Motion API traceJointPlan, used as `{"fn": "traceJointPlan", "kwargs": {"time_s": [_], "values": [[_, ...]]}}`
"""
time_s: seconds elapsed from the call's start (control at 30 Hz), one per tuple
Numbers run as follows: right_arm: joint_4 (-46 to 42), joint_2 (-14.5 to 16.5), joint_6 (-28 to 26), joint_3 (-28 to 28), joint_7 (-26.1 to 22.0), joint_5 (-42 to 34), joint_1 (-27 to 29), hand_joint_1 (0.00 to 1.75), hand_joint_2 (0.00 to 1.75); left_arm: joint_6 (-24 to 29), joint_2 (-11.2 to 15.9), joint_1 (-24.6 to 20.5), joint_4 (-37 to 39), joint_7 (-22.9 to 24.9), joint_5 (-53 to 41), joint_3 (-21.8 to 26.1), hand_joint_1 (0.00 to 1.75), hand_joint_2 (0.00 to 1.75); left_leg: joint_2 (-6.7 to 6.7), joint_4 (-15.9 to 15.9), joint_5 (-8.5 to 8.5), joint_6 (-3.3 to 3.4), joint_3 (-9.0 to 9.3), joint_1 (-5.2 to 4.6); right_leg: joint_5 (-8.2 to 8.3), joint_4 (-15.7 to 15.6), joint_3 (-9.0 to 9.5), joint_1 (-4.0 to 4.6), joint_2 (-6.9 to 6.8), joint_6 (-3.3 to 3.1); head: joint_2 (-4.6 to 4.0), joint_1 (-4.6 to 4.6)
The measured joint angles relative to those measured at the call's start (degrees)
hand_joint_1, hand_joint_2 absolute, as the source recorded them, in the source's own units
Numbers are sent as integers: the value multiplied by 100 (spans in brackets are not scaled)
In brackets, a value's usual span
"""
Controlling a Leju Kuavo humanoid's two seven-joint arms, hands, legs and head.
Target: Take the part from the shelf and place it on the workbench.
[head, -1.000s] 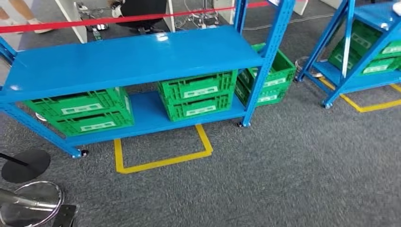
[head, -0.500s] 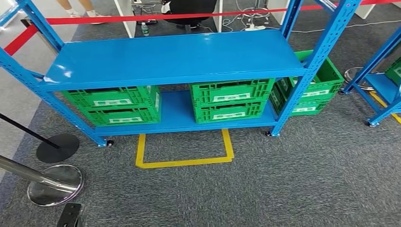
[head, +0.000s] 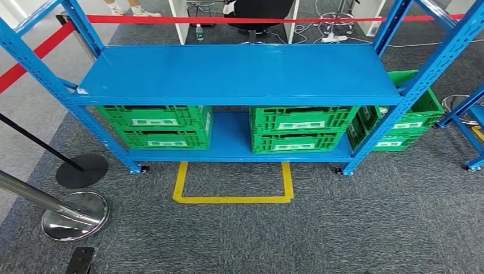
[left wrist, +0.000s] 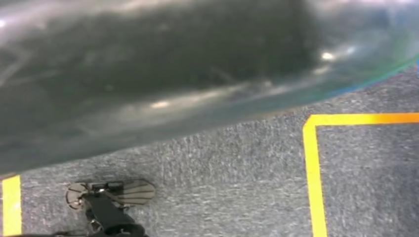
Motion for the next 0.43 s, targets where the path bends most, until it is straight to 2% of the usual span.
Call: {"fn": "traceJointPlan", "kwargs": {"time_s": [0.1,0.13,0.2,0.23,0.3,0.33,0.37,0.43], "values": [[10,-10,11,-4,1,0,2,0,0,0,2,-20,-13,-3,0,2,0,0,-12,-70,-48,40,130,42,-295,657,-343,-8,120,48,-1,30],[11,-11,12,-4,1,-1,2,0,0,0,1,-26,-13,-3,0,2,0,0,-15,-70,-59,41,137,43,-345,780,-419,-11,127,54,-1,31],[11,-12,11,-5,1,-1,2,0,0,0,1,-27,-13,-3,0,2,0,0,-16,-70,-63,41,139,43,-358,816,-441,-12,129,55,-1,31],[13,-14,10,-13,2,-1,10,0,0,0,-2,-20,-13,-2,0,2,0,0,-30,-69,-107,38,192,44,-319,980,-605,-16,132,65,-1,30],[30,-16,7,-41,3,-1,27,0,0,0,-4,-14,-13,-2,1,3,0,0,-80,-56,-313,-26,413,51,170,649,-686,-43,163,120,-2,42],[45,-17,5,-55,4,-2,29,0,0,0,-3,-13,-13,-1,2,4,0,0,-108,-43,-420,-67,517,48,398,458,-700,-54,188,119,-1,50],[58,-17,5,-62,6,-1,28,0,0,0,1,-20,-13,-1,2,5,0,0,-124,-36,-485,-106,572,45,575,123,-567,-61,209,103,-2,43],[71,-17,5,-63,8,-1,25,0,0,0,5,-24,-13,-1,3,5,0,0,-133,-36,-497,-126,566,35,518,106,-545,-53,226,27,-1,18]]}}
